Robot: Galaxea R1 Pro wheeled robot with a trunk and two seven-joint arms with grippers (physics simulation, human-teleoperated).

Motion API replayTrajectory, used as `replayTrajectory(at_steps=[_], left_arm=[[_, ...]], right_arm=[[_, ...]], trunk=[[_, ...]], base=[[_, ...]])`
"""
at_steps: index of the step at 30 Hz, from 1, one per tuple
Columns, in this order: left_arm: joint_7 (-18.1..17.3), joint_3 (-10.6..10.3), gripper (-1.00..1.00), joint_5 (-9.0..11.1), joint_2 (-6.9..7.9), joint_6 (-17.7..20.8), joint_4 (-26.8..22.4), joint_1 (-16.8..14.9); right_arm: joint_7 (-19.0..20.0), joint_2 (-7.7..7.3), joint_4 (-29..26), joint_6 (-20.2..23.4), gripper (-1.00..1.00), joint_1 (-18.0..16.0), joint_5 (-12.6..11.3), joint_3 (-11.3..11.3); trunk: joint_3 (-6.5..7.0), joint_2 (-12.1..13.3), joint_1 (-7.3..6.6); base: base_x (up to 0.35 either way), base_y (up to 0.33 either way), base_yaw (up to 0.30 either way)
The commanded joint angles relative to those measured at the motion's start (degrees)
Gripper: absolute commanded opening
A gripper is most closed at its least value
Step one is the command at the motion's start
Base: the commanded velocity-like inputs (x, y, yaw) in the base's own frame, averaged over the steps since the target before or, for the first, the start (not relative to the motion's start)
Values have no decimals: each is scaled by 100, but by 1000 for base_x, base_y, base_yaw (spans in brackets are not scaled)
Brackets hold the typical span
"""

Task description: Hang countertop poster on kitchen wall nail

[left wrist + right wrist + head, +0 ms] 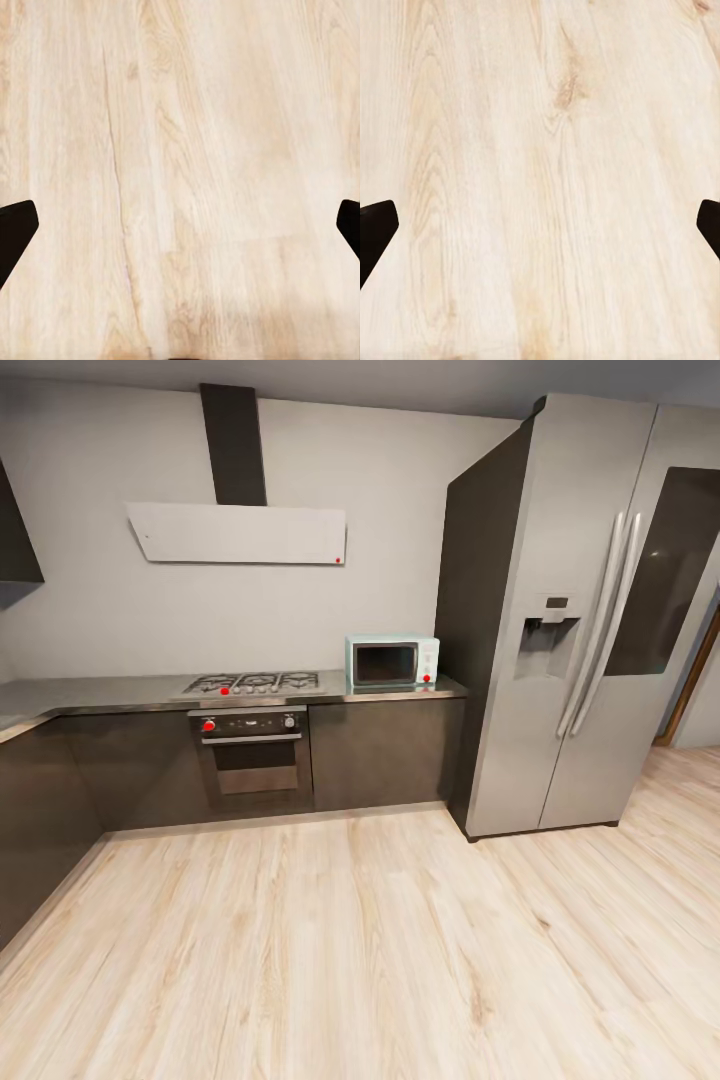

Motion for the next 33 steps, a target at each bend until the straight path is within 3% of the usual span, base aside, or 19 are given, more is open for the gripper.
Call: replayTrajectory(at_steps=[1, 33], left_arm=[[2, 3, 100, 0, 0, -10, -4, 1], [2, 3, 100, -8, 1, -11, 8, 1]], right_arm=[[-1, 0, 4, -18, 100, -2, -3, -2], [-11, 39, 4, -18, 100, 0, -3, 1]], trunk=[[-5, -3, 0], [-5, -3, 0]], base=[[0, 0, 0], [0, 0, 275]])
